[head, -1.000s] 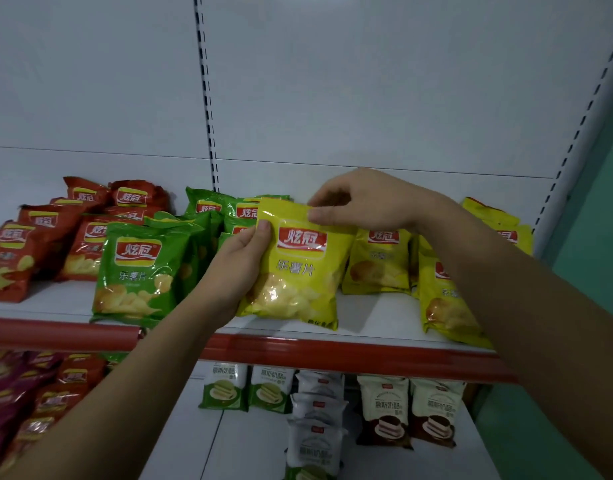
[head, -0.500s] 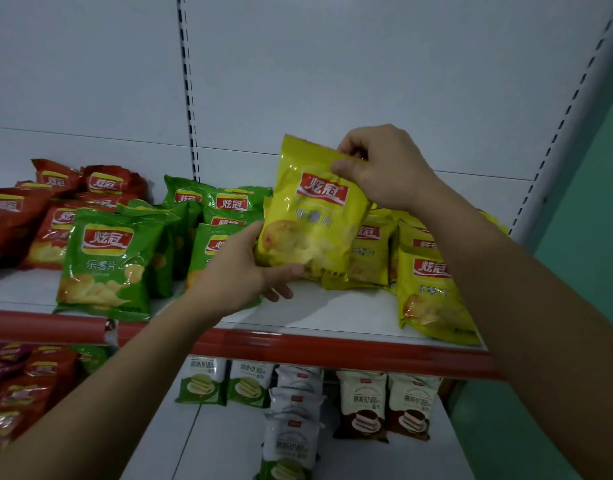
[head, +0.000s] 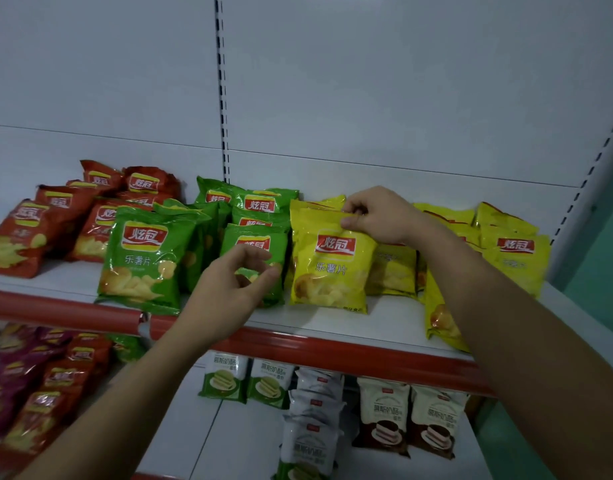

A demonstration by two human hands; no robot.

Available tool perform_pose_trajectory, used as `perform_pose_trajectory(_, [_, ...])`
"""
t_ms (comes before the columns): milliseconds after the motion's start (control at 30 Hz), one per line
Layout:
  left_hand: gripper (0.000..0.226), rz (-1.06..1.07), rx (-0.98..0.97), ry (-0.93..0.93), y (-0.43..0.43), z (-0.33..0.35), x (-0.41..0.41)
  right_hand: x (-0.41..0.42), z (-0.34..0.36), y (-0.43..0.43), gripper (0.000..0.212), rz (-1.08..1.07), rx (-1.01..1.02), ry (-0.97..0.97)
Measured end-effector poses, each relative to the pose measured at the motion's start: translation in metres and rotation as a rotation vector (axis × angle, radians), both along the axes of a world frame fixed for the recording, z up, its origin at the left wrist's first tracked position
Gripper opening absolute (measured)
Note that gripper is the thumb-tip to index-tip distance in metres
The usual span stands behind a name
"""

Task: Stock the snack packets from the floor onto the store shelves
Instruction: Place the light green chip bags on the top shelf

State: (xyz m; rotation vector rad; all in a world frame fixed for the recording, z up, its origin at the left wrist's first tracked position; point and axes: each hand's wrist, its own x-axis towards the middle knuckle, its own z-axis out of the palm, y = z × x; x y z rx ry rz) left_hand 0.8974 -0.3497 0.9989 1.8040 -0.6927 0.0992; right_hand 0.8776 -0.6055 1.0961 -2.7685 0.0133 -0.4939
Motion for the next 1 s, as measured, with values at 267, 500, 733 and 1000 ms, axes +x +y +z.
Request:
perform_pose_trajectory(267, [0.008,0.010,0.187,-0.190,-0.014,-0.004,-0.008,0.017,-0.028,0.008,0.025,-0.153,-0.032,-0.148])
perform_pose_trajectory(500, [0.018,-0.016,0.354,-0.385,-0.043,-0.003,-0.014,0.013,-0.035,0.019,0.033,-0.241,-0.251,-0.302])
perform_pose_trajectory(733, [0.019,0.003,0.368,-0.361,-0.051,-0.007,-0.011,0.003,-0.044,0.021,0.050,-0.345,-0.238,-0.298])
perform_pose_trajectory(1000, [0.011,0.089,0.044,-0.196,-0.031,-0.022,-0.016,-0.061,-0.070,0.037,0.051,-0.265,0.111,-0.549])
